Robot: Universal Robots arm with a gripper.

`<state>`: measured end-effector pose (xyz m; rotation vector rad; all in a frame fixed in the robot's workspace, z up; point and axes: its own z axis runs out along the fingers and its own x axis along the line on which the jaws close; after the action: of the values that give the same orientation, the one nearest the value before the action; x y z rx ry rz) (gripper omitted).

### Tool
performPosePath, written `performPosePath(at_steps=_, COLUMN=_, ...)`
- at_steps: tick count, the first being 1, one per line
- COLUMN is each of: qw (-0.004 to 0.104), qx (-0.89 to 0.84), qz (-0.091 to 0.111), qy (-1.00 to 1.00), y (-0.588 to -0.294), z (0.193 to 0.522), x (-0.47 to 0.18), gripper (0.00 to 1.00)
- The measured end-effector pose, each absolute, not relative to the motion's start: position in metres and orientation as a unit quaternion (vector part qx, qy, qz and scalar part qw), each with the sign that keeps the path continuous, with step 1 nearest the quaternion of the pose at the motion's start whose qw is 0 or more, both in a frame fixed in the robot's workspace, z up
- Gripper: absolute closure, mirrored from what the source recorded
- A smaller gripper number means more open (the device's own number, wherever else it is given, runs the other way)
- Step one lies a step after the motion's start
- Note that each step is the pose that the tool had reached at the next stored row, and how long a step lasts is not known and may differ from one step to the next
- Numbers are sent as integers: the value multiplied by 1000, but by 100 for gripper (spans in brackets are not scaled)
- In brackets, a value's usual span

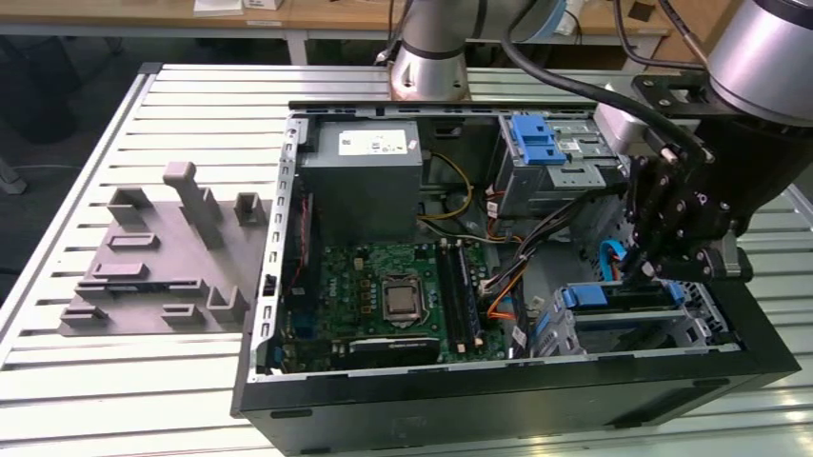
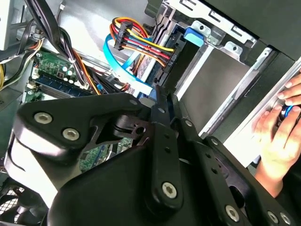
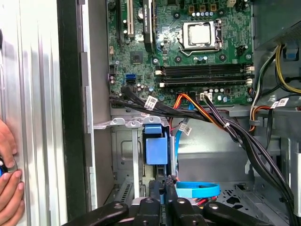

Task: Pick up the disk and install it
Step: 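Insert the second disk wire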

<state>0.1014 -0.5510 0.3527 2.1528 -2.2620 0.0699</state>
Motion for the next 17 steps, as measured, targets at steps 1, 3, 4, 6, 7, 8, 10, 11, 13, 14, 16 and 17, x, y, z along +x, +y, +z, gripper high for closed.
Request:
performPosePath(at_steps=1, qw=9, qx=689, qz=22, qy=-724, y=-551, z=353, x=101, gripper=84)
performPosePath(at_steps=3, qw=9, qx=689, qz=22, qy=-724, y=-551, z=353, x=101, gripper=84)
performPosePath(at_steps=4, qw=8, qx=689, qz=22, qy=-724, y=-551, z=352, x=101, gripper=84)
performPosePath(at_steps=6, qw=7, qx=689, qz=20, qy=-724, y=-551, z=352, x=101, gripper=84)
performPosePath(at_steps=7, qw=3, qx=689, qz=17, qy=-724, y=-551, z=352, x=101, gripper=84)
performPosePath(at_steps=8, qw=0, qx=689, qz=12, qy=-724, y=-551, z=351, x=101, gripper=84)
performPosePath(at_steps=10, qw=-7, qx=689, qz=5, qy=-724, y=-552, z=350, x=101, gripper=84)
performPosePath(at_steps=11, qw=-8, qx=689, qz=5, qy=-725, y=-553, z=349, x=101, gripper=84)
performPosePath(at_steps=13, qw=-8, qx=689, qz=5, qy=-724, y=-553, z=348, x=102, gripper=84)
performPosePath(at_steps=14, qw=-8, qx=690, qz=5, qy=-724, y=-553, z=347, x=102, gripper=84)
performPosePath(at_steps=16, qw=-8, qx=690, qz=5, qy=-724, y=-553, z=345, x=103, gripper=84)
performPosePath(at_steps=17, qw=-8, qx=690, qz=5, qy=-724, y=-553, z=344, x=104, gripper=84)
